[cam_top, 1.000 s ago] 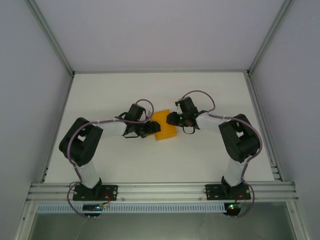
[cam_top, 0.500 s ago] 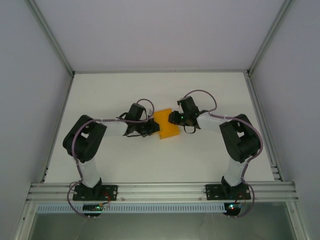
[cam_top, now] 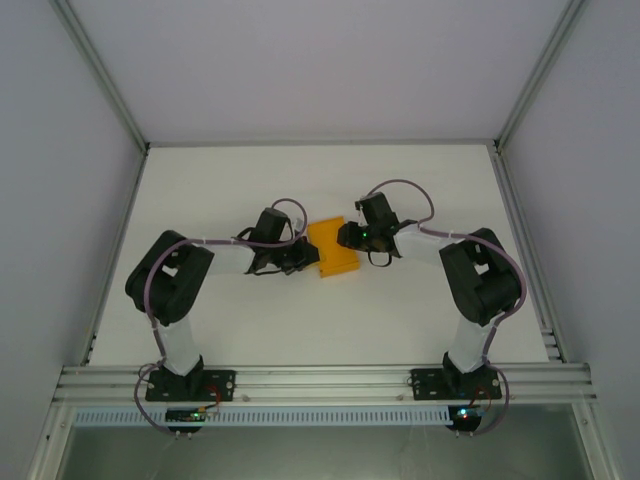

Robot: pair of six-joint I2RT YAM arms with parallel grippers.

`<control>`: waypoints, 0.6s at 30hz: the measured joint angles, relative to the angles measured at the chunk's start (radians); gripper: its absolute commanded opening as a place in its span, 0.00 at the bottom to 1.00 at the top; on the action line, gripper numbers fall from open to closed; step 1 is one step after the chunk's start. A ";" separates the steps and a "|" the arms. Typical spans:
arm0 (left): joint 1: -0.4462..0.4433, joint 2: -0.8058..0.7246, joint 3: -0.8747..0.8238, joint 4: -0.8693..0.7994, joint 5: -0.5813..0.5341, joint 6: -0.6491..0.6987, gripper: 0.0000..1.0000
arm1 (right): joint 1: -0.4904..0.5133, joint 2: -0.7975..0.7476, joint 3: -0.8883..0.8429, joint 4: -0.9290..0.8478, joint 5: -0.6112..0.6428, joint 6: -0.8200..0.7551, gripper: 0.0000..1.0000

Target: Assemble paper box

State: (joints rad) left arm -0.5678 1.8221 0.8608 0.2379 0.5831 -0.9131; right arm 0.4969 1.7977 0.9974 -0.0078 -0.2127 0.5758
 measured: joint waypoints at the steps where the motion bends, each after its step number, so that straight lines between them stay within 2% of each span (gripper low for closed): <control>1: 0.000 0.000 0.000 -0.001 0.000 0.002 0.23 | -0.001 0.000 0.004 -0.007 0.000 -0.004 0.35; 6: -0.011 -0.005 0.005 -0.010 -0.025 0.029 0.45 | -0.012 0.004 0.039 -0.063 -0.011 -0.037 0.44; 11: -0.031 -0.056 0.016 -0.107 -0.098 0.081 0.76 | -0.037 0.013 0.112 -0.202 -0.023 -0.113 0.61; 12: -0.033 -0.074 0.020 -0.134 -0.110 0.095 0.84 | -0.043 0.015 0.128 -0.235 -0.022 -0.129 0.64; 13: -0.035 -0.096 0.029 -0.163 -0.127 0.109 1.00 | -0.050 0.016 0.146 -0.269 -0.023 -0.148 0.69; 17: -0.035 -0.208 0.071 -0.264 -0.203 0.165 1.00 | -0.072 0.013 0.237 -0.349 -0.023 -0.211 0.79; 18: -0.035 -0.244 0.085 -0.294 -0.231 0.182 1.00 | -0.077 0.006 0.260 -0.358 -0.023 -0.229 0.86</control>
State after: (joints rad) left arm -0.6025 1.5784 0.9459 -0.0563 0.3523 -0.7311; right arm 0.4198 1.8038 1.2572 -0.3660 -0.2356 0.3470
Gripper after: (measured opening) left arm 0.996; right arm 0.780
